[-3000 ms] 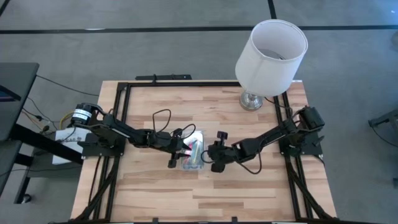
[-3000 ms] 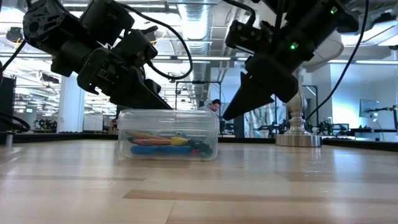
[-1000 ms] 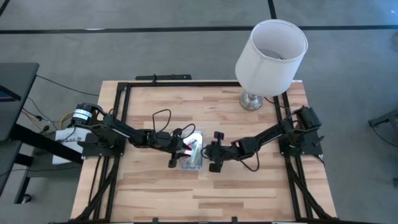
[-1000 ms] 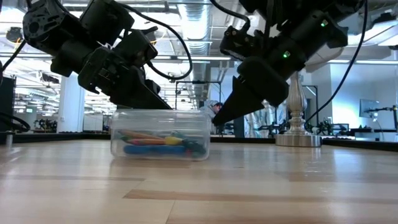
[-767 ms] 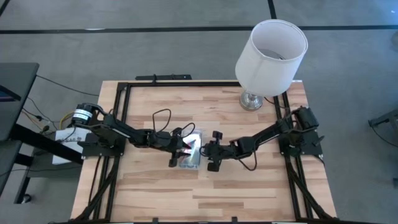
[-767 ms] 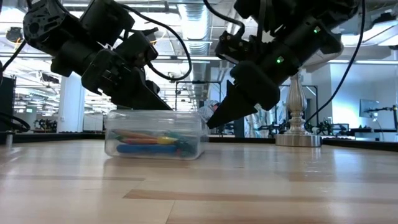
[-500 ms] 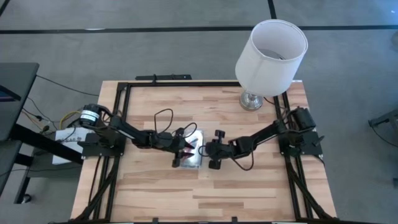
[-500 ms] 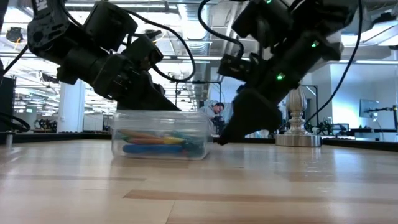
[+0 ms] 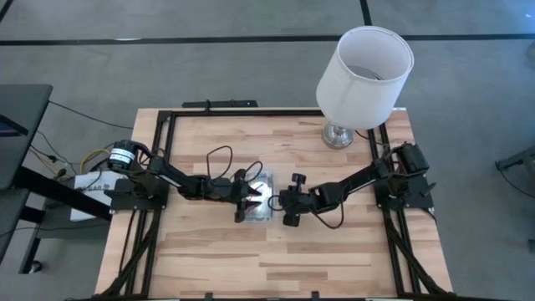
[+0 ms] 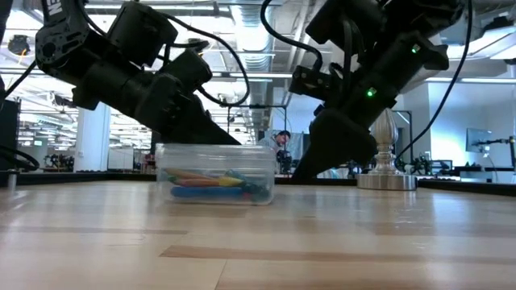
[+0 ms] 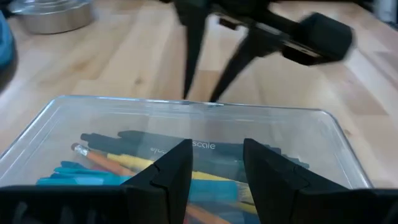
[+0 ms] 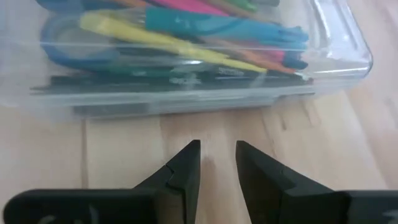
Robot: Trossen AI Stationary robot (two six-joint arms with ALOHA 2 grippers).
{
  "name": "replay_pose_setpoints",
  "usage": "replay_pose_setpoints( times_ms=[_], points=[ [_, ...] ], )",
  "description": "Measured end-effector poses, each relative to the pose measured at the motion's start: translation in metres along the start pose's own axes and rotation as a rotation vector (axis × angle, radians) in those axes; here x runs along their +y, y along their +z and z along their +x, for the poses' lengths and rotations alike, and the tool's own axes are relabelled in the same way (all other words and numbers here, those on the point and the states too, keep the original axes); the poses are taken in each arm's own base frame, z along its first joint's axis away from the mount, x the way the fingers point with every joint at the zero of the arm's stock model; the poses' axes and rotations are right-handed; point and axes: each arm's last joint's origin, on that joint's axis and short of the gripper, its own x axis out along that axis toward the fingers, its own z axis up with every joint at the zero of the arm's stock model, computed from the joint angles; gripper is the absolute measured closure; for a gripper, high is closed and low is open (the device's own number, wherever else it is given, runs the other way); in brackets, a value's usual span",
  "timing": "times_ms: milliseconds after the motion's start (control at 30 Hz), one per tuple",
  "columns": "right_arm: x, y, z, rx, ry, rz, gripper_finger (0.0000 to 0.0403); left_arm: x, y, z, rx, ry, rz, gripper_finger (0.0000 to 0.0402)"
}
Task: Pick & place school supplies into a supply box
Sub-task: Close the supply box, then return to Home Position
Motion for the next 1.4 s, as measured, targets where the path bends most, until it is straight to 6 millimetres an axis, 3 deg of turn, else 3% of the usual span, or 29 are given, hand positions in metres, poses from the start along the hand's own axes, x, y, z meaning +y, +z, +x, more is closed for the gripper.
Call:
replay_pose_setpoints(
  times_ms=[333, 1033, 1233, 1400],
  points=[
    [-0.014, 0.005, 0.006, -0.019, -0.017, 0.0, 0.0305, 0.001, 0.001, 0.0, -0.011, 0.047, -0.018, 0.0262],
    [-0.006, -0.003, 0.002, 0.04, -0.012, -0.019, 0.0305, -0.003, 0.018, -0.005, -0.136, -0.049, 0.033, 0.0262],
    [0.002, -0.008, -0.002, 0.067, -0.004, -0.062, 0.0305, -0.005, 0.034, -0.032, -0.048, -0.019, 0.121, 0.0262],
    [0.012, 0.001, -0.029, -0.012, 0.009, -0.175, 0.0305, -0.017, 0.065, -0.082, -0.117, -0.094, 0.23, 0.0262]
  ],
)
